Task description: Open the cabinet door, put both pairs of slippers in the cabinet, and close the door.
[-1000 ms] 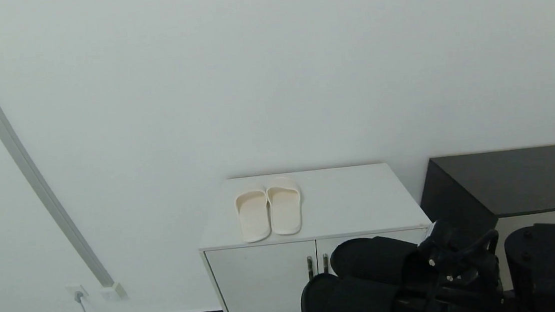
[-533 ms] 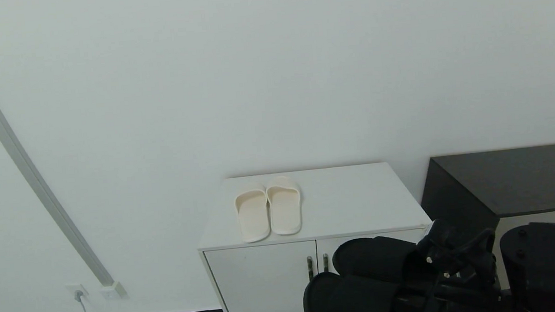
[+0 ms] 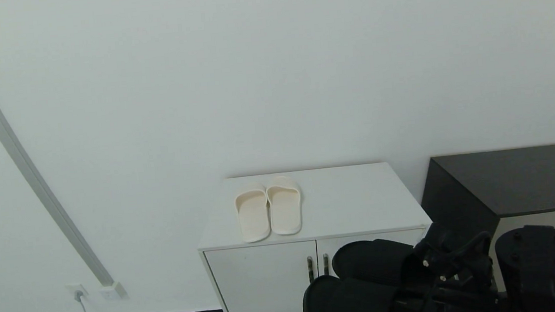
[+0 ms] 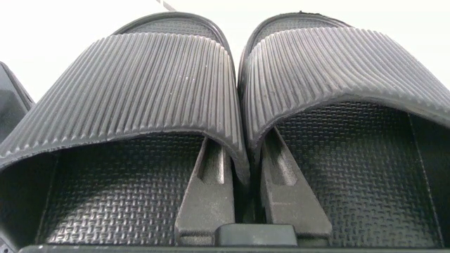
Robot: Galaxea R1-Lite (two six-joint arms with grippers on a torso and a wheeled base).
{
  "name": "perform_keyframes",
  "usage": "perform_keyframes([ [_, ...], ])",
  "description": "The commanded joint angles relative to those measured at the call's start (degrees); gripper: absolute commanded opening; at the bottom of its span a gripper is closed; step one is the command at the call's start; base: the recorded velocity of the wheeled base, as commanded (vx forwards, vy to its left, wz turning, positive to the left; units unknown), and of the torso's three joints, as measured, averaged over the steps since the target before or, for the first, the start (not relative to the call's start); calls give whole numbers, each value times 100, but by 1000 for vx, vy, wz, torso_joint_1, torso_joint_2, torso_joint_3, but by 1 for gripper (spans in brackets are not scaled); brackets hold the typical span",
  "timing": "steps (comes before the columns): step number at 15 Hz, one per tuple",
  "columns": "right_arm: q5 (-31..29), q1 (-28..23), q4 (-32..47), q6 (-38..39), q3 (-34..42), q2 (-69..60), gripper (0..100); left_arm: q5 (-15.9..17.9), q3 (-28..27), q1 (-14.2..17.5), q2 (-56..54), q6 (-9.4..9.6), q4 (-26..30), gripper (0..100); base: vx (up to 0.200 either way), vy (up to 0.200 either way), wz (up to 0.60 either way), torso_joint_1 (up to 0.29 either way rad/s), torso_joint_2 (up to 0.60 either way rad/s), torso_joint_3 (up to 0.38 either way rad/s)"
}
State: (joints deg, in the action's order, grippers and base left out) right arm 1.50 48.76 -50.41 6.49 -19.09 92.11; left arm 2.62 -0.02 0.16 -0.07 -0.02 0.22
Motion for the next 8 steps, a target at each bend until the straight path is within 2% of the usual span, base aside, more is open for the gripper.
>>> perform_keyframes([
  [1,-1,10,5,2,11,17,0,10,-6,2,7,2,4,0,0,0,0,-85,173,105],
  [2,-1,2,5,2,11,26,0,10,-6,2,7,2,13,100,0,0,0,-144,315,159],
  [8,17,19,5,-7,72,70,0,-16,2,2,7,-15,4,100,0,0,0,-146,330,180],
])
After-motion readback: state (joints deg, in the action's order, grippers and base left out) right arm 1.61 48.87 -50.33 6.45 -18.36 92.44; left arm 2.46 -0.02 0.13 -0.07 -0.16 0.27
